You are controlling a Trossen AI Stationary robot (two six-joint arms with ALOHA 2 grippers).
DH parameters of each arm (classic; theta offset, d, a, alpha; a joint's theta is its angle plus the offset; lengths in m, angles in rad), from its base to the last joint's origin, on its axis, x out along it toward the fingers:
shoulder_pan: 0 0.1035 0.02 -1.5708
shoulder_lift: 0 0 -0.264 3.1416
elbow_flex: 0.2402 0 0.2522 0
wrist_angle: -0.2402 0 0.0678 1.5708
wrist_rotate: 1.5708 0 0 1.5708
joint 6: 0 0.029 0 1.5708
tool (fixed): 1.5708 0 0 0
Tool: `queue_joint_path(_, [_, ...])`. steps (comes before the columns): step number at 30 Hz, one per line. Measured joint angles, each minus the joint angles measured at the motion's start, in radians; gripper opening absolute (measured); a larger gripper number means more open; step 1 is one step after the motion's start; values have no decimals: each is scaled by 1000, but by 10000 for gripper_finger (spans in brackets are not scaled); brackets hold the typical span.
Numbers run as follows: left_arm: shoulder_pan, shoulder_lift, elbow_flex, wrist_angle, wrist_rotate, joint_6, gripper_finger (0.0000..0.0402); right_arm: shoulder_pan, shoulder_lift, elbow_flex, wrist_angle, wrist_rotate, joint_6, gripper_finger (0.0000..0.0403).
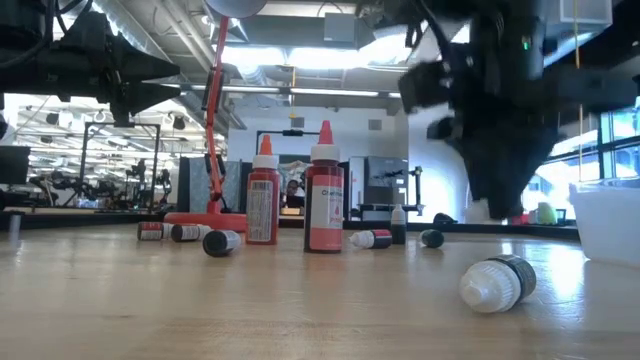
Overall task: Pick & Place food coloring
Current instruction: Put the top small green bottle into the transparent container
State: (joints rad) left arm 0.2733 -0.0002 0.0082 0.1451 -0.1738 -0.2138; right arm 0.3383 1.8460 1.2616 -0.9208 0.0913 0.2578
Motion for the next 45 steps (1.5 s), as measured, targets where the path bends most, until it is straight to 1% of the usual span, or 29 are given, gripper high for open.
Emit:
queue_joint_path(2, [0, 0, 0, 0, 0, 0, 259, 14, -18, 24, -58, -3, 17, 76])
queue_joint_path(5, [0, 0, 0, 0, 0, 0, 259, 43, -66, 33, -81, -7, 56, 77])
queue_joint_path(8, [0, 0, 0, 0, 0, 0, 259, 81, -136, 25, -99, -6, 138, 78])
queue_joint_path(11, [0, 0, 0, 0, 0, 0, 259, 139, -197, 22, -149, -6, 276, 78])
queue_joint_path(15, [0, 0, 0, 0, 0, 0, 259, 247, -267, 22, -206, -7, 502, 79])
queue_joint_path(17, [0, 0, 0, 0, 0, 0, 259, 309, -288, 22, -229, 24, 628, 79])
queue_joint_path(20, [0, 0, 0, 0, 0, 0, 259, 394, -295, 22, -238, 70, 774, 79])
queue_joint_path(23, [0, 0, 0, 0, -8, 0, 259, 455, -287, 4, -216, 72, 870, 79])
queue_joint_path(27, [0, 0, 0, 0, -8, 0, 259, 501, -284, -83, -211, 63, 1013, 80])
queue_joint_path(31, [0, 0, 0, 0, -8, 0, 259, 506, -288, -188, -183, -4, 1046, 80])
queue_joint_path(37, [0, 0, 0, 0, -11, 10, 259, 505, -288, -305, 21, -7, 1020, 80])
queue_joint_path(40, [0, 0, 0, 0, -16, 10, 259, 505, -288, -354, 108, -34, 1018, 80])
queue_joint_path(45, [0, 0, 0, 0, -16, 10, 259, 505, -288, -412, 132, -50, 1022, 80])
